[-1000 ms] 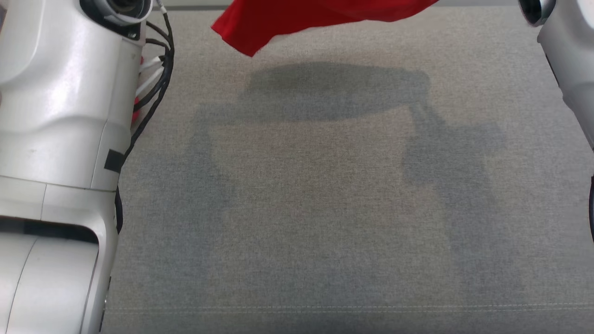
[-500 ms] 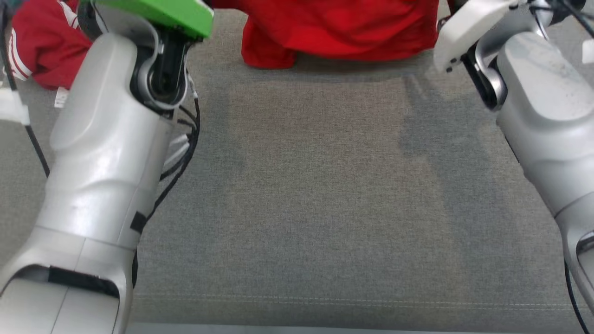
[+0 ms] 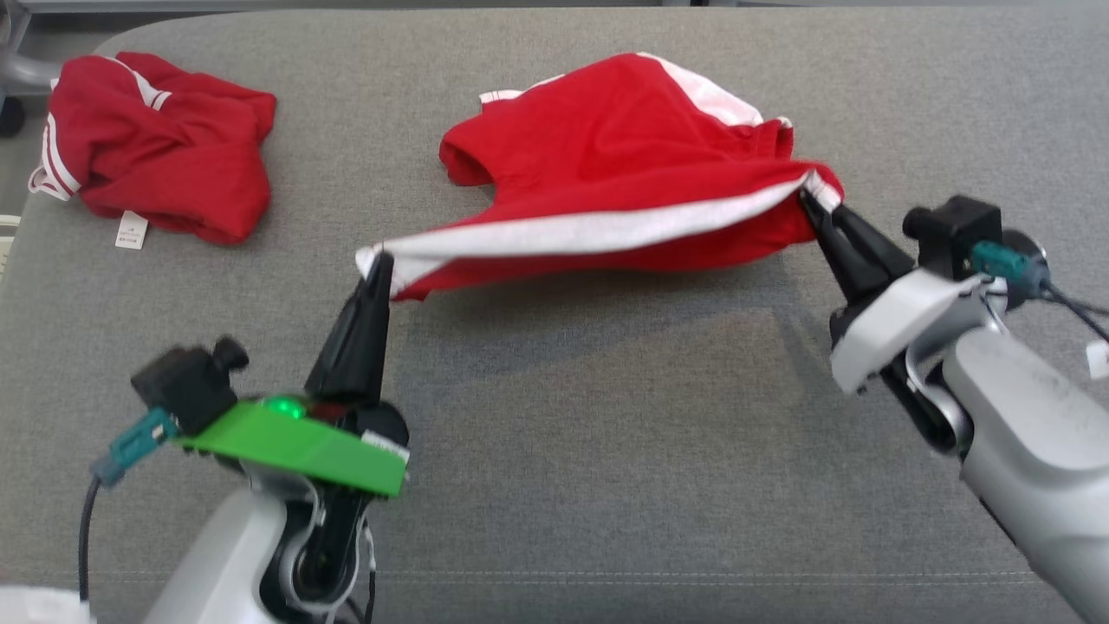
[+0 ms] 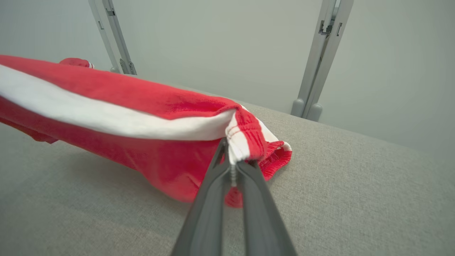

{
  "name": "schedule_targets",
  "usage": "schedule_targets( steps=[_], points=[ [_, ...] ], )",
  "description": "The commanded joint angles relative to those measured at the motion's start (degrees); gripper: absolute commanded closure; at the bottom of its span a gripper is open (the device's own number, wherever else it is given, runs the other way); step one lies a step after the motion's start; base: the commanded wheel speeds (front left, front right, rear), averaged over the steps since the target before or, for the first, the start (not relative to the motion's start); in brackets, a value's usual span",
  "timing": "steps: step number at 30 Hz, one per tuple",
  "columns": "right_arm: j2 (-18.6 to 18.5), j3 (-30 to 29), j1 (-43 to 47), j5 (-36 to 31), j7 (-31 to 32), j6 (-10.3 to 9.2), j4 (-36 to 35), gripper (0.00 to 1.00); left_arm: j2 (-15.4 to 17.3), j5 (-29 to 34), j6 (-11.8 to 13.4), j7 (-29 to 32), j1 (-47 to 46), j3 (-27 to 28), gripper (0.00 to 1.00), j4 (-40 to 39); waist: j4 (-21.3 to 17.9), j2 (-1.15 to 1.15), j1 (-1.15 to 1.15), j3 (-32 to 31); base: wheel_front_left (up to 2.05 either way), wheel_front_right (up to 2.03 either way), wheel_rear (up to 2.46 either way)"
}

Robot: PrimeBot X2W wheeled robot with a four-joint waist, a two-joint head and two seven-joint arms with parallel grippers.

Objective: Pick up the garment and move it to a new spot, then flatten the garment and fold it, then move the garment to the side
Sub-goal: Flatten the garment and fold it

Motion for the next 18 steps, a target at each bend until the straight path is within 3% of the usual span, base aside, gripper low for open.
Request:
schedule_targets(
  steps=[1, 10, 18],
  points=[
    [-0.58, 0.19, 2.99, 0.56, -0.25, -0.06, -1.23, 1.0, 1.18, 0.75, 0.9, -0.29, 3.11, -0.17, 1.0, -1.54, -0.42, 0.0, 0.0, -1.44, 0.0, 0.0, 0.0],
    [-2.55, -7.89, 24.78, 0.55, -0.25, -0.06, -11.65, 1.0, 3.72, 1.65, 5.14, -1.41, 23.15, -1.36, 1.0, -11.2, -0.45, 0.0, 0.0, -5.3, 0.0, 0.0, 0.0],
    [-2.69, -12.51, 37.49, -1.31, 0.85, -0.07, -18.82, 1.0, 6.48, 3.88, 7.65, -0.86, 31.12, -3.71, 1.0, -16.04, -0.52, 0.0, 0.0, -6.76, 0.0, 0.0, 0.0]
  ],
)
